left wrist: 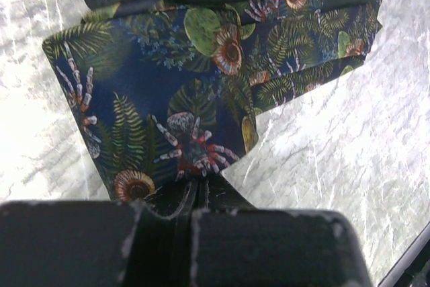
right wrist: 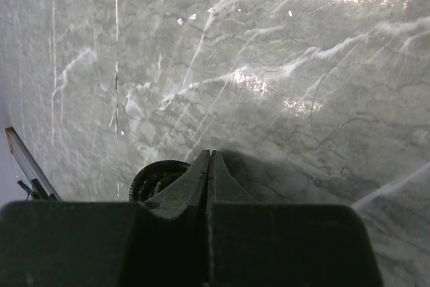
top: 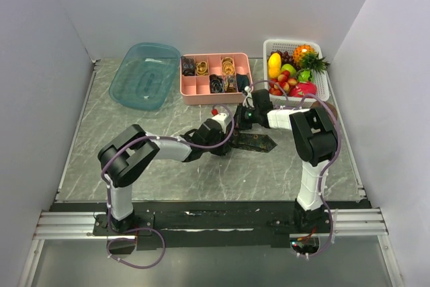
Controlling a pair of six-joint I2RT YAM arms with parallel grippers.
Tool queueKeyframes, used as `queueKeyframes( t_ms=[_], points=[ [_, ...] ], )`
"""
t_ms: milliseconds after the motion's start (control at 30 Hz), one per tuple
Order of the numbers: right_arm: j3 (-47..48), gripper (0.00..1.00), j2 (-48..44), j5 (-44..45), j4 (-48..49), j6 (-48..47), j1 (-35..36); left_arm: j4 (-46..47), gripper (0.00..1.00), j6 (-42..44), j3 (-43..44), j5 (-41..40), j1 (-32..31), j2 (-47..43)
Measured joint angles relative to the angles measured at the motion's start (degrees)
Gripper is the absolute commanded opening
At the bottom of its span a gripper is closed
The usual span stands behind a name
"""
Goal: Roll the ties
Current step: Roll the tie at the center of the board.
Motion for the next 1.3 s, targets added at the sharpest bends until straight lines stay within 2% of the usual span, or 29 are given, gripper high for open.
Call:
queueKeyframes(
  t_ms=[533, 833, 1033, 1133, 1167, 1233, 1267, 1300],
  points=[
    [0.3, 0.0, -0.5, -0.3, -3.1, -2.3, 0.0, 0.4, 0.01, -0.2, 1.1, -0.6, 0.3, 1.0],
    [2.7, 0.0, -5.0, 11.1, -7.4, -2.7, 0.0, 2.0, 0.01, -0.2, -1.7, -1.5, 0.4, -0.7],
    [3.3, 0.0, -11.0, 14.7, -7.2, -2.8, 0.0, 1.8, 0.04, 0.1, -3.4, -1.5, 0.5, -2.2],
    [2.6, 0.0, -13.1, 14.7, -7.1, -2.8, 0.0, 1.5, 0.26, 0.2, -6.7, -1.5, 0.5, -5.3],
    [1.9, 0.0, -14.0, 14.6, -7.0, -2.8, 0.0, 1.2, 0.44, 0.3, -8.0, -1.5, 0.5, -7.0],
    [0.3, 0.0, -16.0, 14.4, -7.1, -3.0, 0.0, 0.1, 0.61, 0.5, -10.1, -1.6, 0.7, -10.7],
    [-0.8, 0.0, -17.3, 14.2, -7.2, -3.2, 0.0, -0.5, 0.73, 0.4, -10.6, -1.6, 0.9, -12.6],
    [-1.4, 0.0, -18.1, 14.2, -7.5, -3.4, 0.0, -1.0, 0.79, 0.4, -10.9, -1.4, 1.3, -14.5]
  ],
)
